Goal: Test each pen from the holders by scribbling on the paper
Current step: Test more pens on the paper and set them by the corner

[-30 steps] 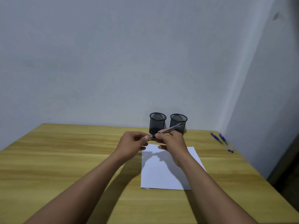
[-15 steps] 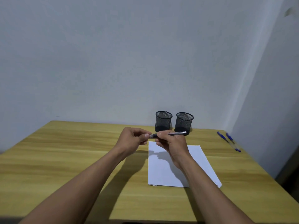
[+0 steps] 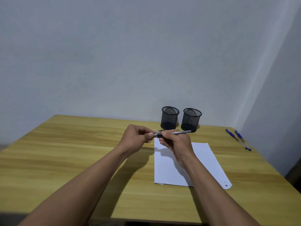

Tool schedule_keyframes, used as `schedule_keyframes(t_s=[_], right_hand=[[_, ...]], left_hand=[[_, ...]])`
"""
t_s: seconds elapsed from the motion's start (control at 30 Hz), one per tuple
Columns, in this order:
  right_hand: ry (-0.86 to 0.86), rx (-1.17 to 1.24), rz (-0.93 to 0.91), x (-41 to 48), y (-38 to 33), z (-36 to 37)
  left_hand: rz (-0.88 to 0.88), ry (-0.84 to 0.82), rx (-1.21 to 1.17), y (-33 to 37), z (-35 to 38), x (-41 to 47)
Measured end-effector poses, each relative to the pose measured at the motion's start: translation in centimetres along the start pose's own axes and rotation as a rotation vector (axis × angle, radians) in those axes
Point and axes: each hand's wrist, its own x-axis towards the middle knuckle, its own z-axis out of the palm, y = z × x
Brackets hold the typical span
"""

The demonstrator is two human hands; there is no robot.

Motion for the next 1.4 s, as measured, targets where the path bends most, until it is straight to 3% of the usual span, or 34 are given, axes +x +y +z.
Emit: schedule_keyframes(t_s=[0.13,0.23,0.3,0.4,0.6,0.73,0.9,1.07,1.17,1.4], right_hand=[[0.002,-0.040,-0.032,0.4,-0.1,-0.2],[0.045,-0.162,-0.121,1.1,-0.5,-2.2],[0.019,-0.254,-0.142,1.1,-0.2,-2.8],[-0.008,-0.281,-0.086,0.7,1.4,-1.8],[0.045,-0.290,-0.005,0.8,3.1,-1.9],[0.014,-0.370,-0.020,0.6,3.8,-2.4],[0.003,-0.502,-0.060,0.8,4.4,-2.8],[0.026,-0.610,-0.078,0.7,4.9,-3.0],[0.037,-0.672,-0.094,0.5,5.0,-2.9],[0.069,-0.709,-0.097,0.2,5.0,-2.6]], left_hand=[[-0.008,-0.005,0.025,0.0,-0.1,0.3],[-0.018,0.170,0.118,-1.2,-2.1,0.5],[-0.043,0.196,0.193,-1.9,-2.8,0.4],[-0.055,0.134,0.301,-2.5,-0.8,0.6],[-0.075,0.242,0.547,-4.6,1.6,1.8],[-0.114,0.264,0.574,-5.6,2.3,1.9],[-0.100,0.268,0.577,-5.1,2.0,0.8],[0.067,0.159,0.806,-5.6,1.6,-3.4],[0.033,0.050,0.940,-6.0,1.7,-4.6],[-0.016,0.059,0.939,-5.8,2.0,-4.6]])
